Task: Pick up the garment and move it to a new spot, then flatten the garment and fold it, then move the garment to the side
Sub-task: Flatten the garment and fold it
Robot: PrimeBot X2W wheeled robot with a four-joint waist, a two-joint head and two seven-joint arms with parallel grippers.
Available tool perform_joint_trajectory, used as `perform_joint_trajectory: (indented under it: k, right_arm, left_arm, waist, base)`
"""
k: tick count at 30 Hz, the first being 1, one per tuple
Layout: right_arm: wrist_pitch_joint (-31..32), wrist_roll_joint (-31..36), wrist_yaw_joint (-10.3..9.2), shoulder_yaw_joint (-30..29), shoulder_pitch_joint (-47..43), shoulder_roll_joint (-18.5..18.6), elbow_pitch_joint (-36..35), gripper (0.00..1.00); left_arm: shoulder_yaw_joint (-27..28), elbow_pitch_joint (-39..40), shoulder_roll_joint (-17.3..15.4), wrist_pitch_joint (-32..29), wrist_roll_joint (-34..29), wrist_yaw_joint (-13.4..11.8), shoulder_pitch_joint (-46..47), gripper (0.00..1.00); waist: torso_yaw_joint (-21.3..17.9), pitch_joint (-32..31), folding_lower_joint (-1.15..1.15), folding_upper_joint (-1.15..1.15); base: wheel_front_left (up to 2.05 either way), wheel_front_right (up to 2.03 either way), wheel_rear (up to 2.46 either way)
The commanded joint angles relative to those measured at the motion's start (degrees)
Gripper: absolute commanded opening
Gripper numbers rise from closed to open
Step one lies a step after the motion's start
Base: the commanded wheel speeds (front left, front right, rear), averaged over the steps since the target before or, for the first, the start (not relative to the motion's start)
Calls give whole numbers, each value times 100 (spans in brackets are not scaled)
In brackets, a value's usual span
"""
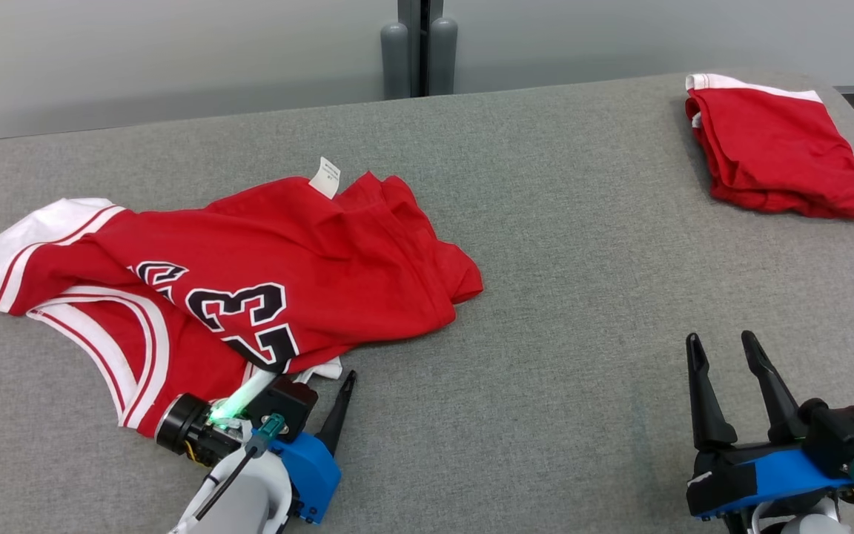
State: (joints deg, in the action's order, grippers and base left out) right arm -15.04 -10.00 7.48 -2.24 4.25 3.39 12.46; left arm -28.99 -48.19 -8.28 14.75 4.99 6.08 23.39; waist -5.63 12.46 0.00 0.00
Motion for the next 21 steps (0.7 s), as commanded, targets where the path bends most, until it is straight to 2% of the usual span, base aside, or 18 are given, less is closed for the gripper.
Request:
perform_joint_trajectory:
  k: [1, 2, 3, 6, 10, 15, 21]
  right_arm:
    - [-18, -15, 3, 0, 33, -13, 14, 100]
    - [-18, -16, 3, -5, 33, -14, 19, 100]
    - [-18, -17, 3, -20, 27, -14, 19, 100]
    - [-18, -15, 3, -77, -24, -16, 31, 100]
    - [-18, -35, 3, -115, -107, -16, 57, 100]
    - [-19, -25, 3, -121, -231, -19, 78, 100]
    - [-19, -51, 3, -107, -307, -24, 105, 100]
  left_arm:
    - [0, -131, -37, -26, 14, -12, 38, 60]
    - [-4, -197, -18, -22, 46, -3, 61, 16]
    - [-8, -244, 3, -18, 66, 9, 79, 0]
    - [-16, -308, 71, 9, 156, 41, 103, 0]
    - [-2, -4, 157, 41, 338, 88, 23, 0]
    - [-67, 903, 132, 45, 498, 115, -438, 0]
    - [-298, 1785, -92, 30, 574, 134, -1302, 0]
  waist:
    - [-1, -5, 0, 0]
    - [4, -12, 0, 0]
    - [14, -23, 0, 0]
    - [84, -75, 0, 0]
    - [251, -204, 0, 0]
    - [553, -398, 0, 0]
    - [874, -573, 0, 0]
  base:
    - [0, 0, 0]
    - [0, 0, 0]
    - [0, 0, 0]
    - [0, 0, 0]
    - [0, 0, 0]
    - [0, 0, 0]
    - [0, 0, 0]
